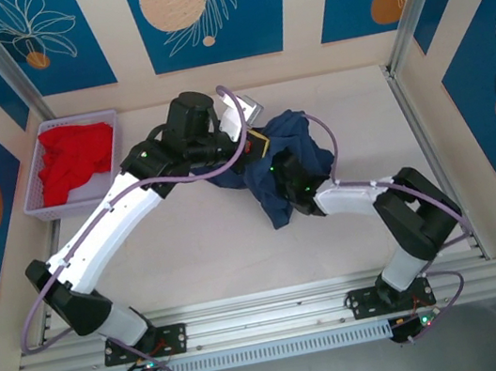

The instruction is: Fold the inside-out t-shirt

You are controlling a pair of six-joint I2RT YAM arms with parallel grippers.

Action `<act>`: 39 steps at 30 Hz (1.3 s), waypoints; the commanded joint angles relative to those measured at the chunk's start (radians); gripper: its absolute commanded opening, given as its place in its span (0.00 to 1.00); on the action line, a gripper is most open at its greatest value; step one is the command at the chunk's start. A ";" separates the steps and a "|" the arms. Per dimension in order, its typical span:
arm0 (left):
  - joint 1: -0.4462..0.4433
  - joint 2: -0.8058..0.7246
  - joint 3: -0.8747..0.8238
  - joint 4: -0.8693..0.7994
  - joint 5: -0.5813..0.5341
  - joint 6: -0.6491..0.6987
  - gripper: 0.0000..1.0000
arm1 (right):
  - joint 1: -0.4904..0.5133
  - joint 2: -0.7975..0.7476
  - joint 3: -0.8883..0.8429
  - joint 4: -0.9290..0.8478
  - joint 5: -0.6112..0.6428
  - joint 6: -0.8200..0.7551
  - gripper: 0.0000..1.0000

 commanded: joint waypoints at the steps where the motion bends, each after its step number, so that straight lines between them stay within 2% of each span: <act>1: 0.002 -0.039 0.033 0.055 0.075 -0.020 0.00 | -0.005 0.059 0.063 -0.109 0.138 0.010 0.69; 8: 0.002 -0.049 0.111 0.108 0.214 -0.076 0.00 | -0.022 0.198 0.258 -0.346 0.175 0.059 0.71; 13: 0.002 -0.062 0.169 0.114 0.261 -0.106 0.00 | -0.030 0.253 0.330 -0.411 0.182 0.067 0.73; 21: -0.001 -0.101 0.155 0.133 0.288 -0.133 0.00 | -0.062 0.344 0.452 -0.547 0.183 0.043 0.75; 25: -0.001 -0.116 0.183 0.136 0.274 -0.131 0.00 | -0.088 0.386 0.502 -0.614 0.171 0.050 0.76; 27: -0.001 -0.116 0.209 0.122 0.258 -0.123 0.00 | -0.100 0.401 0.527 -0.647 0.164 0.050 0.82; 30: -0.001 -0.112 0.257 0.085 0.203 -0.094 0.00 | -0.111 0.413 0.553 -0.693 0.146 0.047 0.84; 36: 0.000 -0.087 0.308 0.014 0.048 -0.019 0.00 | -0.117 0.324 0.520 -0.736 -0.069 0.046 0.86; 39: 0.001 -0.072 0.281 -0.010 -0.027 0.022 0.00 | -0.115 0.264 0.486 -0.740 -0.147 0.037 0.82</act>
